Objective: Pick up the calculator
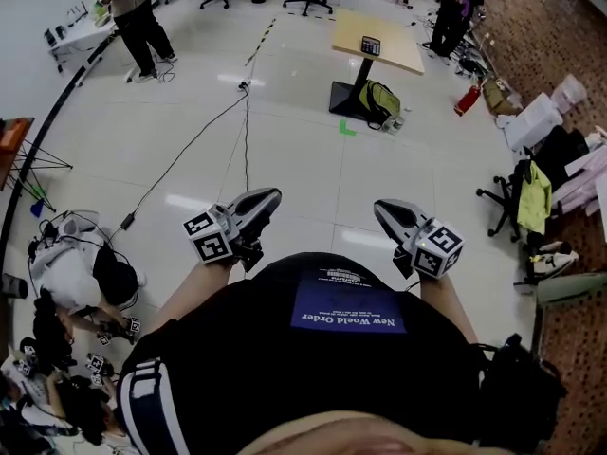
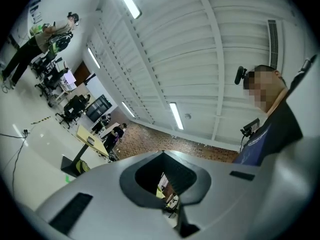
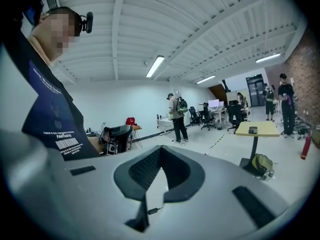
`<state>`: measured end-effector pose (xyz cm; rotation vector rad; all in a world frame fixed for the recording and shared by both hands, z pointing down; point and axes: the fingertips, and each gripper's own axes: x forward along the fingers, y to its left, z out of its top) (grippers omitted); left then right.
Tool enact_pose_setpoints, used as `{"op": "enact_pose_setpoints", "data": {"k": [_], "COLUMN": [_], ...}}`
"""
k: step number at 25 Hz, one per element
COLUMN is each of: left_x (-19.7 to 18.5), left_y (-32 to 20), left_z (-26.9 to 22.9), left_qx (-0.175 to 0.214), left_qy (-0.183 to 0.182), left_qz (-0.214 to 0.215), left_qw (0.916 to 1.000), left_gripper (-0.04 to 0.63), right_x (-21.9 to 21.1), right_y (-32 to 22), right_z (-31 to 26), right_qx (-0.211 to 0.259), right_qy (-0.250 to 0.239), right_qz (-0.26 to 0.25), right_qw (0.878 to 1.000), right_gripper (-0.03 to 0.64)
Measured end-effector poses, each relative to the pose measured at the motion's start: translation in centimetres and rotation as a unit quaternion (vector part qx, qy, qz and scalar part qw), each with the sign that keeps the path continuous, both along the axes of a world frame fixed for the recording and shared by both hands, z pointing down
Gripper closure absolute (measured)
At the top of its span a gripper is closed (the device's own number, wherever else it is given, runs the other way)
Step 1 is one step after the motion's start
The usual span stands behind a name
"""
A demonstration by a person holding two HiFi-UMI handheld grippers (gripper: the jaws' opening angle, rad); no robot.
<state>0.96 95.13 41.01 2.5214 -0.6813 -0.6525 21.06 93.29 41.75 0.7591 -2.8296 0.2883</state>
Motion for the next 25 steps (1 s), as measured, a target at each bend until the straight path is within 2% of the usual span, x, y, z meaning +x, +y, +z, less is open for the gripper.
{"op": "enact_pose_setpoints", "data": {"k": [4,12,17,20,23,25], "left_x": [-3.1,-2.6,-0.1,1.4,2.4,3.5], "left_y": [-0.9,-7.3,-13.7,-17.2,-21.1,-23.0], "left_z": [1.6,3.2,0.5,-0.7,-1.2,-1.3], "left_qx": [-0.017,-0.031,-0.022,-0.02,-0.031,-0.037], "left_qy": [0.003,-0.001,-0.009,-0.014,0.003,0.007], "left_qz": [-0.02,-0.054,-0.1,-0.127,-0.149,-0.15], "left_qw": [0.9997,0.998,0.9947,0.9917,0.9883,0.988], "left_gripper": [0.588,0.588,0.588,0.588,0.588,0.588], "right_x": [-3.1,-3.2,-1.7,-0.1,1.1,1.7], "right_y": [-1.3,-9.8,-17.7,-22.3,-27.1,-29.6], "right_z": [0.4,1.5,0.5,-0.1,-0.7,-0.7], "right_qx": [-0.007,-0.011,-0.019,-0.002,0.003,-0.001], "right_qy": [0.001,-0.013,-0.032,-0.029,-0.039,-0.041], "right_qz": [-0.026,-0.064,-0.106,-0.142,-0.149,-0.149], "right_qw": [1.0,0.998,0.994,0.989,0.988,0.988], "right_gripper": [0.632,0.632,0.632,0.632,0.632,0.632]}}
